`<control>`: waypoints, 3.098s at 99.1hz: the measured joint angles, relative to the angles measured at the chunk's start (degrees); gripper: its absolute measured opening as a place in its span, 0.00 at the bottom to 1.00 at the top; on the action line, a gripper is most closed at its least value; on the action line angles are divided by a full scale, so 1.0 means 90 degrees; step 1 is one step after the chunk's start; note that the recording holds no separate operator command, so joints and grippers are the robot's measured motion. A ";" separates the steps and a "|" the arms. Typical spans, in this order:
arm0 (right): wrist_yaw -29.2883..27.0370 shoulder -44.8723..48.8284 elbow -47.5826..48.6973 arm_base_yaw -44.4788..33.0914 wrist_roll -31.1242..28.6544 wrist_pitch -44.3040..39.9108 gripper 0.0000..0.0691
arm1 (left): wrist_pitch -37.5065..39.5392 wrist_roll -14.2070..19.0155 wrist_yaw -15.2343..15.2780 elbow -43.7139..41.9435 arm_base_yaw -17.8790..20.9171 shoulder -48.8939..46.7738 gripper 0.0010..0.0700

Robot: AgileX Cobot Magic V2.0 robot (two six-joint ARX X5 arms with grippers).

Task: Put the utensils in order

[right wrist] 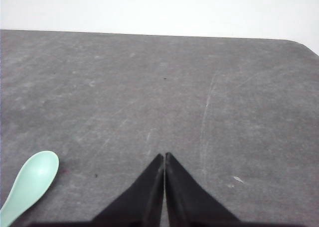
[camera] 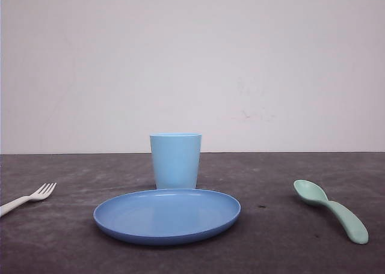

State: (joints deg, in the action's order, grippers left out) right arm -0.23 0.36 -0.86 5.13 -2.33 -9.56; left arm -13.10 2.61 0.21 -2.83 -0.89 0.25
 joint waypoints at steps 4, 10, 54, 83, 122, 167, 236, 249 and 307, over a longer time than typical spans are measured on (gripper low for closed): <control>-0.0002 0.0000 0.0000 0.0000 0.0000 0.0000 0.00 | 0.0000 0.0000 0.0000 0.0000 0.0000 0.0000 0.02; -0.0002 0.0000 0.0000 0.0000 0.0000 -0.0002 0.00 | 0.0000 0.0000 0.0000 0.0002 0.0000 0.0000 0.02; 0.0000 0.0000 0.0000 0.0000 0.0000 0.0000 0.00 | 0.0000 0.0000 0.0000 0.0000 0.0000 0.0000 0.02; 0.0000 0.0000 0.0000 0.0000 0.0000 -0.0002 0.00 | 0.0000 0.0000 0.0000 0.0000 0.0000 0.0000 0.02; 0.0000 0.0000 0.0000 0.0000 0.0000 0.0000 0.00 | 0.0000 0.0000 0.0000 0.0002 0.0000 0.0000 0.02; 0.0000 0.0000 0.0000 0.0000 -0.0002 0.0000 0.00 | 0.0000 0.0000 0.0000 0.0000 0.0000 0.0000 0.02; 0.0073 0.0000 0.0000 0.0000 -0.0335 0.0061 0.00 | 0.0066 0.0588 -0.0015 0.0017 0.0000 0.0000 0.02; 0.0425 0.0000 -0.0104 0.0000 -0.0811 0.0328 0.00 | 0.0476 0.0969 -0.0447 0.0087 0.0002 0.0002 0.02; 0.0967 0.1394 -0.4296 0.0000 -0.1581 -0.1872 0.00 | -0.0758 0.1851 -0.1710 -0.3339 0.0000 0.1120 0.02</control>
State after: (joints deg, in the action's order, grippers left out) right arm 8.47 12.91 -39.53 5.13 -16.56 -26.41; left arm -19.92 19.27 -15.18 -32.88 -0.89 10.33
